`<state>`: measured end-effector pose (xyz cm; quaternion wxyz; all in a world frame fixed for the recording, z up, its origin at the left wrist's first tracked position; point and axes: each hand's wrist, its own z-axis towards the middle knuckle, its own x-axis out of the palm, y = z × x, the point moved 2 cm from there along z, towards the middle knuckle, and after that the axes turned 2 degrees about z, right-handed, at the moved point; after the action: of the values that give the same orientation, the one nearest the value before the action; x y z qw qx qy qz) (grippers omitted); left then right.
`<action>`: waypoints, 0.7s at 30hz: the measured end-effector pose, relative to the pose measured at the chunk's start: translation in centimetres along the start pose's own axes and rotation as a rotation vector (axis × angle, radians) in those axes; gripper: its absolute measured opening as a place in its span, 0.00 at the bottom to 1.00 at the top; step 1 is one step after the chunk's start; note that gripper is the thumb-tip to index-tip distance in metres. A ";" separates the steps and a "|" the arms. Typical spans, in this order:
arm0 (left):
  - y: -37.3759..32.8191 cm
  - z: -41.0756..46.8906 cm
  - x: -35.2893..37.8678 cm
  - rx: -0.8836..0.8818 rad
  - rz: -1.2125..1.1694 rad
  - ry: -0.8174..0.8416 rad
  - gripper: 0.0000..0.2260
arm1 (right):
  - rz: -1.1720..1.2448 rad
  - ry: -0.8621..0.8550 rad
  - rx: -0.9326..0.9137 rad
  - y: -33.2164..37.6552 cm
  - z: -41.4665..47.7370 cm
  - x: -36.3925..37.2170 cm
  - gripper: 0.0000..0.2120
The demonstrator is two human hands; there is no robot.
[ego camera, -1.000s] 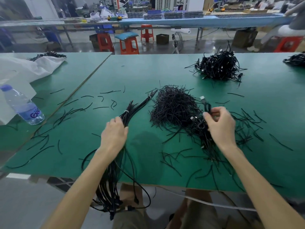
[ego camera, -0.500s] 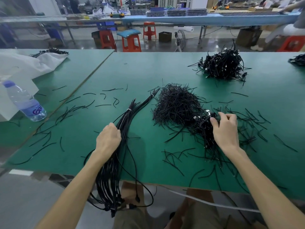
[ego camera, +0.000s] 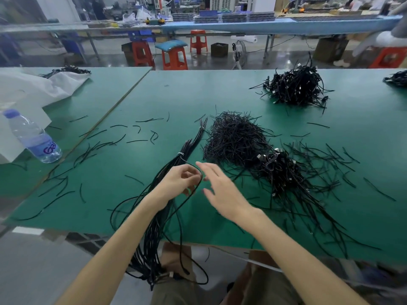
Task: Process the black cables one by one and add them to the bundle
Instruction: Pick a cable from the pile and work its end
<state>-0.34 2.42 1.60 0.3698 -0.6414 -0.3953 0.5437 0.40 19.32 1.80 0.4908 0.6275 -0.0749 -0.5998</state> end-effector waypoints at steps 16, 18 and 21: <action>8.2 6.1 -2.7 -0.034 0.931 -0.122 0.28 | 0.207 -0.041 -0.024 1.6 0.9 5.4 0.10; 8.2 6.9 -3.0 -0.037 0.924 -0.165 0.32 | 0.234 -0.112 -0.032 1.5 0.7 4.9 0.11; 8.4 7.5 -3.9 -0.057 0.919 -0.195 0.32 | 0.260 -0.262 -0.002 0.8 0.6 3.3 0.11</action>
<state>-7.29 -4.27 -5.47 0.0343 -0.7058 -0.1180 0.6977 1.22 16.38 0.20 0.5506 0.5286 -0.2180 -0.6081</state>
